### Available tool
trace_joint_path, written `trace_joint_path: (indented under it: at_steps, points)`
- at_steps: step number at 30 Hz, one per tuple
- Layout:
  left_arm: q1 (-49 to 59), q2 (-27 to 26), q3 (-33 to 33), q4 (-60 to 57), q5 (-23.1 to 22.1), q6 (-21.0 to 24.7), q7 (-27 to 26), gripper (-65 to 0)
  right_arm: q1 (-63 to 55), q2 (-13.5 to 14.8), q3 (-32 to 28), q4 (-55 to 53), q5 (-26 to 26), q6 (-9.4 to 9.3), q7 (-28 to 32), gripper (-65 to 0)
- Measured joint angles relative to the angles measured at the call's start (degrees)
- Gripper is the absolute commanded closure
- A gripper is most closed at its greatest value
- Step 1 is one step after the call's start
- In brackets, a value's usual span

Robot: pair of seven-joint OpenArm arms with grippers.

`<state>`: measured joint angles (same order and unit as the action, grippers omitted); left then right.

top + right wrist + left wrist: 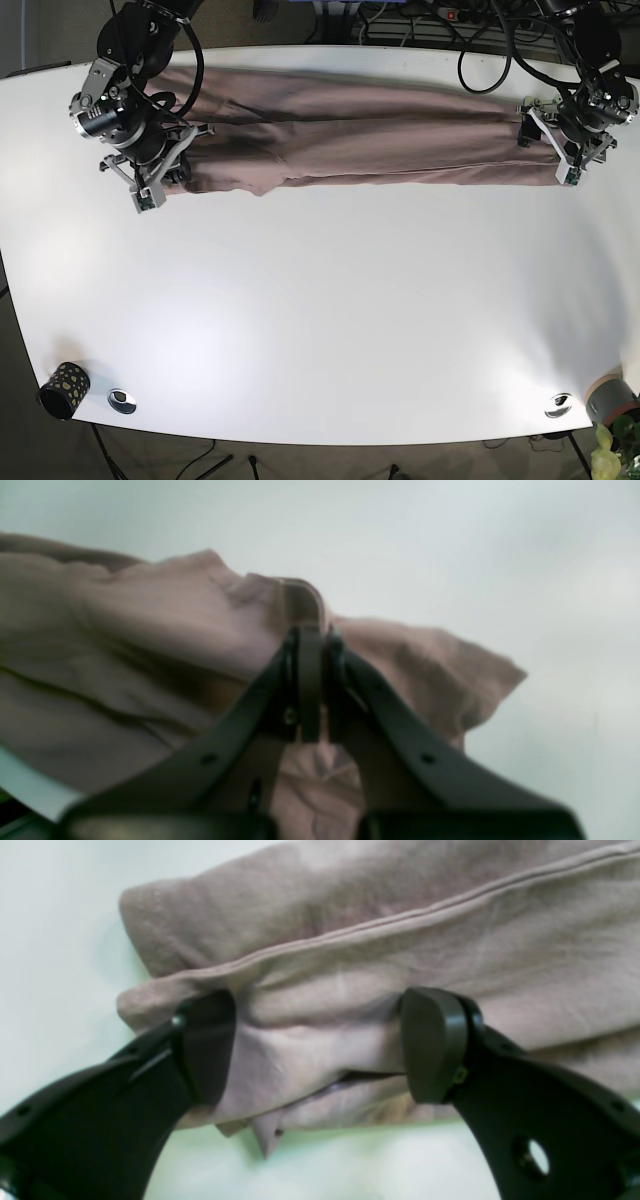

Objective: Fold the T-shirt properly
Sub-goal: 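Fold the hem over toward the collar with both grippers, then lower the folded edge and press it flat with both grippers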

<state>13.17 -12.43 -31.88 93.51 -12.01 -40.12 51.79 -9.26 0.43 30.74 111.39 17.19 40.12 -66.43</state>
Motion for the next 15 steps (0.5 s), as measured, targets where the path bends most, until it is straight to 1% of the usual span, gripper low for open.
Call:
trace_joint_path:
  at_steps: [2, 4, 5, 9, 13, 15]
  points:
    - [-0.7, -0.1, 0.0, -0.2, 0.2, 0.0, 0.0, -47.1, -1.3, 0.1, 2.9, -0.1, 1.9, -0.09, -0.3, 0.0]
    - [-0.9, -0.5, 0.0, -0.3, 0.1, 0.0, 0.0, -47.1, -2.5, 0.1, 5.4, -0.2, 5.3, -0.07, -0.2, 0.0]
    - [-0.9, -0.9, 0.0, -0.3, -0.1, 0.0, -0.1, -47.1, -3.1, 0.2, 6.6, -0.2, 6.0, -0.07, -0.1, 0.0]
    - [-0.8, -1.7, -0.1, -0.3, 0.4, 0.0, -0.2, -47.1, -5.0, 0.4, 9.2, -0.2, 6.9, -0.11, -0.2, 0.0]
    - [-0.8, -1.6, 0.0, -0.3, 0.3, 0.0, -0.2, -47.1, -6.3, 0.4, 9.5, -0.2, 7.1, -0.07, -0.2, 0.0]
    - [-0.8, -1.6, 0.0, -0.3, 0.3, 0.0, -0.2, -47.1, -6.9, 0.4, 9.8, -0.2, 7.1, -0.09, -0.2, -5.2]
